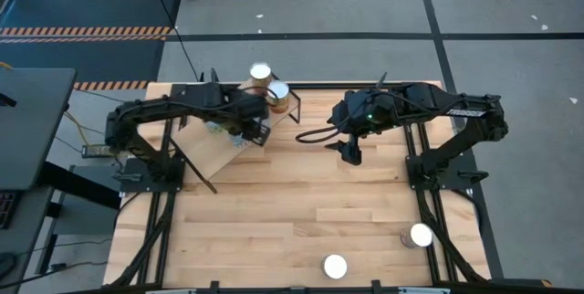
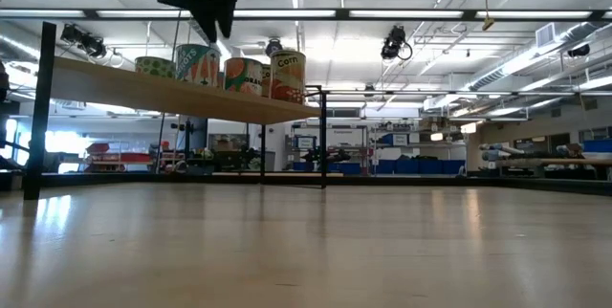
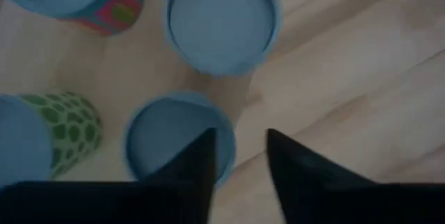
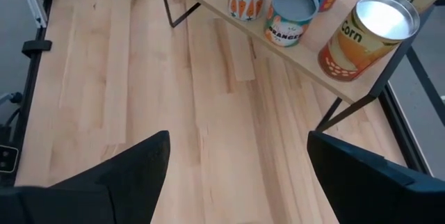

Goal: Pick and place cans onto a shelf
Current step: Put the canned carrots on the shelf

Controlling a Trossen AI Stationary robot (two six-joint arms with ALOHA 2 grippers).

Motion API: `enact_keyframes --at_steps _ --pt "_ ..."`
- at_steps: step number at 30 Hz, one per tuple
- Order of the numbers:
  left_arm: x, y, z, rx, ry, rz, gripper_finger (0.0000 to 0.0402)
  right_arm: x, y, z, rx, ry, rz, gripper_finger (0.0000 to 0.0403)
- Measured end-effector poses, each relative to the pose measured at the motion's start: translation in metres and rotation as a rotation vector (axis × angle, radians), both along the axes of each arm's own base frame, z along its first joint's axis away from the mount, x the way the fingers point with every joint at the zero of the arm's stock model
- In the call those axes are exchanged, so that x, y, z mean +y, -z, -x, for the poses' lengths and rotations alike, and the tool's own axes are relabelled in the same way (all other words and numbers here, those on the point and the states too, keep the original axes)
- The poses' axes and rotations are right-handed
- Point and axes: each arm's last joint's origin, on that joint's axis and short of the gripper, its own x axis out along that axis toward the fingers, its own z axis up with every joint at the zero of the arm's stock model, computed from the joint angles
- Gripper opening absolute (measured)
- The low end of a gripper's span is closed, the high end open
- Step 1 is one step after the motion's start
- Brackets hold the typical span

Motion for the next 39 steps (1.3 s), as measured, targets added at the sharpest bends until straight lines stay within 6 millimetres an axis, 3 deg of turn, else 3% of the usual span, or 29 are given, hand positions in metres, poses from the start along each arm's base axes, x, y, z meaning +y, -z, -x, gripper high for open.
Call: enact_keyframes --at_steps 5,24,39 --pt "0.003 0.013 -0.005 0.108 -0.001 -0.010 0.0012 0.000 0.000 0.000 -0.002 0.000 -0.001 0.0348" --pt "0.010 0.025 0.001 0.209 0.062 0.008 0.0004 -0.003 -0.001 -0.001 -0.016 0.020 -0.009 0.0348" --pt "0.015 0.022 0.005 0.235 0.063 -0.002 0.0007 -0.003 -0.001 -0.001 -0.019 0.039 -0.028 0.0348"
